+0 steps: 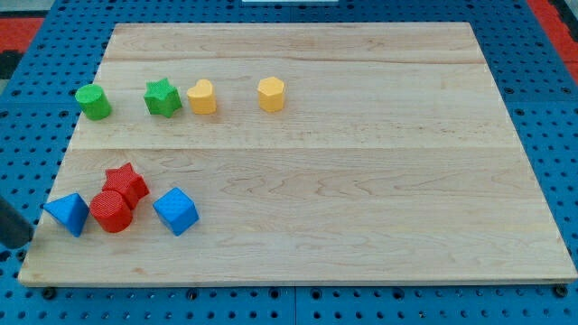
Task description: Place the red star vertically below the yellow hexagon
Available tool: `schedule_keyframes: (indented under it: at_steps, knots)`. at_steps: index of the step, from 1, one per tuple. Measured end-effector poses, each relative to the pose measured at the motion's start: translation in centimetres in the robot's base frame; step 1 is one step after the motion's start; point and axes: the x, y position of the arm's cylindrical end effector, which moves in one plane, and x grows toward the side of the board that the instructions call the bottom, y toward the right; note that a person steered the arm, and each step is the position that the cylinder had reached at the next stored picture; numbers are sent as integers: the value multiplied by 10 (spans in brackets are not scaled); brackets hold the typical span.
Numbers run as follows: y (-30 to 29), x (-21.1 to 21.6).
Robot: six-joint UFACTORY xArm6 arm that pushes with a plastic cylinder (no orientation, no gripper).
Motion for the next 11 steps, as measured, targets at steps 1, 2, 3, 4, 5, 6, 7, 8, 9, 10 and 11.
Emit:
schedule_keyframes:
  at_steps: [1,2,3,4,5,6,7,8,9,10,11]
  knots:
    - [-6,-20]
    - [-6,-21]
    - [-9,-40]
    - [-9,-54]
    - [6,-57]
    - [14,-58]
    - [43,-62]
    - [87,-75]
    - [138,-88]
    - [209,-88]
    - [231,-88]
